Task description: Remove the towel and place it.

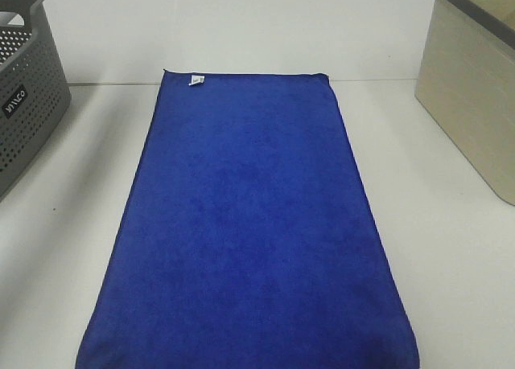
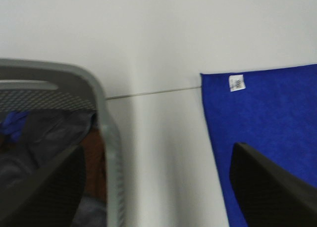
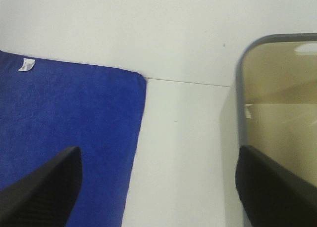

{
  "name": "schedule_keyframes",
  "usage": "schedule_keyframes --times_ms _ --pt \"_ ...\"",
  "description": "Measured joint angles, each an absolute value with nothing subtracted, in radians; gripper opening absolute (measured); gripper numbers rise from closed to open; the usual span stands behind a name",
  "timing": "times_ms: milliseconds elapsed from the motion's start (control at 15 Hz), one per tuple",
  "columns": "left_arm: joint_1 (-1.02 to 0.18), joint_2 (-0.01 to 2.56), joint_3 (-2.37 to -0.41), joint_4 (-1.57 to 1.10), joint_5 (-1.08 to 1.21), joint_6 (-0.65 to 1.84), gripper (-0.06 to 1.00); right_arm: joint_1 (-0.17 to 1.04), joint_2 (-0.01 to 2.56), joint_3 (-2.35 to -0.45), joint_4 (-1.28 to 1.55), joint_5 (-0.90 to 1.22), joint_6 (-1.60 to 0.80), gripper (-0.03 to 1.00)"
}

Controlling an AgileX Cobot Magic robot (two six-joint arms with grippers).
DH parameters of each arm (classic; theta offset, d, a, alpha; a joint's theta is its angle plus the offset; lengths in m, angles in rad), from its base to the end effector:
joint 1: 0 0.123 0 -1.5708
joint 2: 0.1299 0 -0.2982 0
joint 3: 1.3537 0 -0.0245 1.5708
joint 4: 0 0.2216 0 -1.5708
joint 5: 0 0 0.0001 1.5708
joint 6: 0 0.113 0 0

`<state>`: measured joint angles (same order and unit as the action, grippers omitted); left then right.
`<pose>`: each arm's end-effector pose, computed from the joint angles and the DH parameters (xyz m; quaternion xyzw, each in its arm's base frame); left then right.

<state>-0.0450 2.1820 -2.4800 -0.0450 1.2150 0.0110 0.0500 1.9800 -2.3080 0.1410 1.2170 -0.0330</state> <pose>0.4729 -0.0261 0.3656 0.0264 0.9315 -0.0286 0.3616 0.4228 0.0361 0.4104 -0.0405 0.9238 0.0736 0.3735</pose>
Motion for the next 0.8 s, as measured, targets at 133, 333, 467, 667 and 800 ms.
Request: schedule_keyframes --times_ms 133,333,467,667,800 --pt "0.007 2.053 -2.324 -0.043 1.215 0.034 0.75 0.015 1.883 -2.22 0.12 1.217 -0.026 0.82" --pt "0.043 1.817 -2.042 -0.03 1.215 0.051 0.75 0.012 1.666 -1.964 0.12 1.217 -0.026 0.8" --pt "0.044 1.657 -1.862 -0.005 1.215 0.056 0.75 0.012 1.449 -1.746 0.12 1.217 -0.026 0.8" --pt "0.044 1.432 -1.619 0.0 1.215 0.056 0.75 0.012 1.188 -1.481 0.119 1.217 -0.026 0.8" --pt "0.044 1.211 -1.405 0.0 1.216 0.057 0.75 0.012 0.932 -1.236 0.119 1.218 -0.026 0.8"
